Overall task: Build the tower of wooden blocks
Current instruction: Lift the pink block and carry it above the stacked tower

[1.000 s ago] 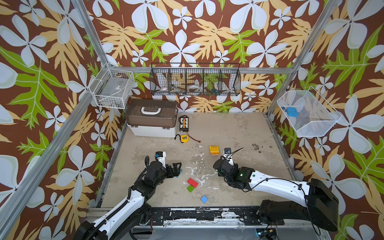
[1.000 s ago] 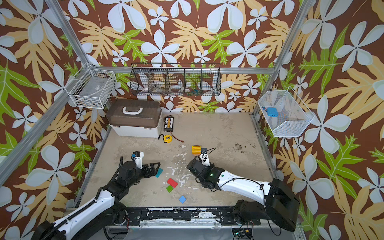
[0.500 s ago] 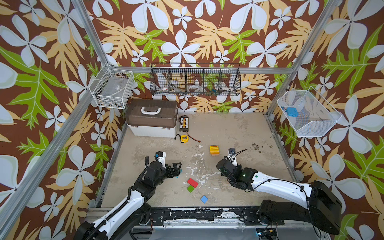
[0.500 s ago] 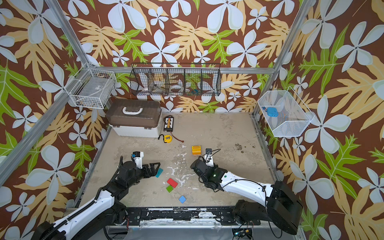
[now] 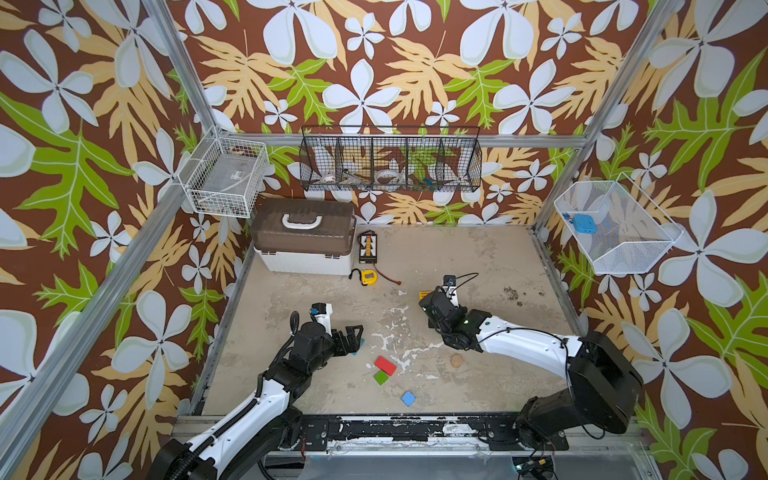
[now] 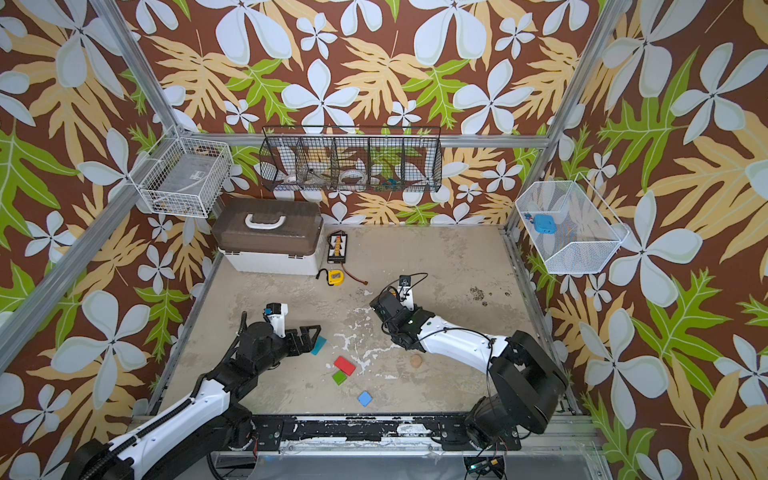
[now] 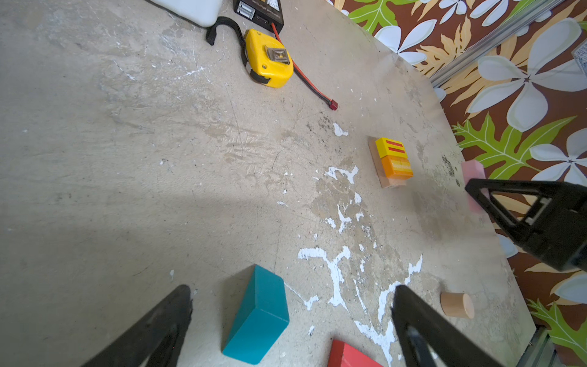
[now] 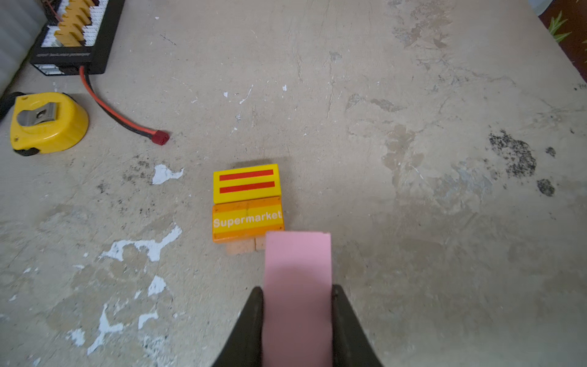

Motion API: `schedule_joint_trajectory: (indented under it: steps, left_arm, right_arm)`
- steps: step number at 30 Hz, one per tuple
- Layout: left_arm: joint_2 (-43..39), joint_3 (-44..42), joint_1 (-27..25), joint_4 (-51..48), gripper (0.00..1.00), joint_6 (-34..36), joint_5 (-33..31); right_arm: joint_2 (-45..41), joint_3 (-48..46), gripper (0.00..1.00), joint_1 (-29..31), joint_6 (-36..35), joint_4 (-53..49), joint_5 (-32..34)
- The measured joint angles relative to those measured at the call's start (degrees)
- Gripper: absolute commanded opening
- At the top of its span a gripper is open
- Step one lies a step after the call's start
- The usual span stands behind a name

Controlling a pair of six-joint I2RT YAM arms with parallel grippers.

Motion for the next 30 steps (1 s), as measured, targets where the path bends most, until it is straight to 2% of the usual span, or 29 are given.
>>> schedule_joint_trajectory:
  steps: [10, 21, 30]
  left_arm:
    - [1.0, 0.2, 0.0, 0.2, 1.00, 0.0, 0.0]
    - [0.9, 0.2, 0.0, 0.2, 1.00, 0.0, 0.0]
    - [1.2, 0.3, 0.0, 0.3, 1.00, 0.0, -0.1]
  right_arm:
    - [6.1, 4.5, 0.16, -2.5, -4.0, 0.3, -3.8]
    - [6.9, 4.9, 0.16, -5.7, -7.1, 0.1, -6.5]
    - [12.8, 10.8, 0.16, -5.9, -8.7, 0.9, -9.9]
